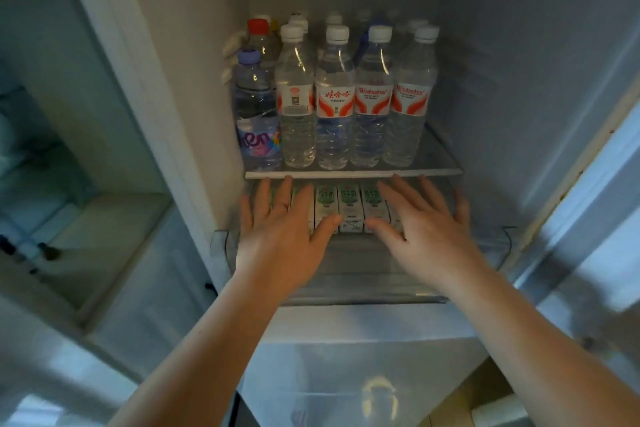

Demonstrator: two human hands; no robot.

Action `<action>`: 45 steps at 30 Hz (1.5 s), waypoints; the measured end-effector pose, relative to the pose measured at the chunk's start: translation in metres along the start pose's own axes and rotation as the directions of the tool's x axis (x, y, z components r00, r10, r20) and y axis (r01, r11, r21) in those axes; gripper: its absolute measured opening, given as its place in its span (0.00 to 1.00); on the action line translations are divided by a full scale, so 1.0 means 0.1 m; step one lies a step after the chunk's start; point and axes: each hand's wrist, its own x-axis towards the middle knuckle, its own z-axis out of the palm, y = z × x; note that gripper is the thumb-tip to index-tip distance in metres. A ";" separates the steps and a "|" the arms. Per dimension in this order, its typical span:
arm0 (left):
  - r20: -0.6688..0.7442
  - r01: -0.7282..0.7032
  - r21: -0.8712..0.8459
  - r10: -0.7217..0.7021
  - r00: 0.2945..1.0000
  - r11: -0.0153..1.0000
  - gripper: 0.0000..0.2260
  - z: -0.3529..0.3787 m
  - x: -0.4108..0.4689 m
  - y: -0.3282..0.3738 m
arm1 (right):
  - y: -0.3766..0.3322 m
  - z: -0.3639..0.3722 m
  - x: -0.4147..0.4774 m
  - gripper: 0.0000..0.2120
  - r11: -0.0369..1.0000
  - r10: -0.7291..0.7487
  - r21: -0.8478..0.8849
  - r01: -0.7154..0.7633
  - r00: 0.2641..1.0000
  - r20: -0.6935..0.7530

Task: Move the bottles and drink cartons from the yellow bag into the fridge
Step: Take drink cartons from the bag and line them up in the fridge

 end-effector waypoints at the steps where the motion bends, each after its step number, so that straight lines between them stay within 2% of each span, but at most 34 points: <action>1: -0.030 0.010 0.007 -0.010 1.000 1.000 0.33 0.00 -0.12 0.02 | -0.01 0.01 -0.07 0.34 1.000 -0.004 -0.002 0.004 1.000 -0.001; 5: -0.067 0.048 -0.051 -0.052 0.996 0.998 0.36 0.01 -0.68 0.03 | -0.05 0.05 -0.39 0.35 1.000 0.008 0.020 -0.009 0.999 0.049; 12: -0.028 0.237 -0.027 -0.237 0.971 0.971 0.35 0.11 -1.78 -0.04 | -0.24 0.17 -1.02 0.36 0.993 -0.106 0.064 0.100 0.988 0.110; 24: 0.029 0.493 0.012 -0.493 0.870 0.870 0.35 0.40 -3.66 0.05 | -0.37 0.67 -2.49 0.36 0.954 -0.297 0.071 0.292 0.882 0.366; 32: 0.111 0.516 0.000 -0.512 0.852 0.857 0.35 0.60 -4.92 0.45 | -0.21 0.78 -3.83 0.37 0.946 -0.315 0.082 0.313 0.834 0.453; 39: 0.212 0.472 0.018 -0.465 0.860 0.881 0.35 0.84 -5.85 1.02 | 0.23 0.78 -5.00 0.37 0.962 -0.251 0.034 0.269 0.837 0.486; 45: 0.316 0.409 0.026 -0.396 0.862 0.912 0.36 1.05 -6.32 1.61 | 0.80 0.68 -5.75 0.37 0.981 -0.154 -0.015 0.193 0.825 0.544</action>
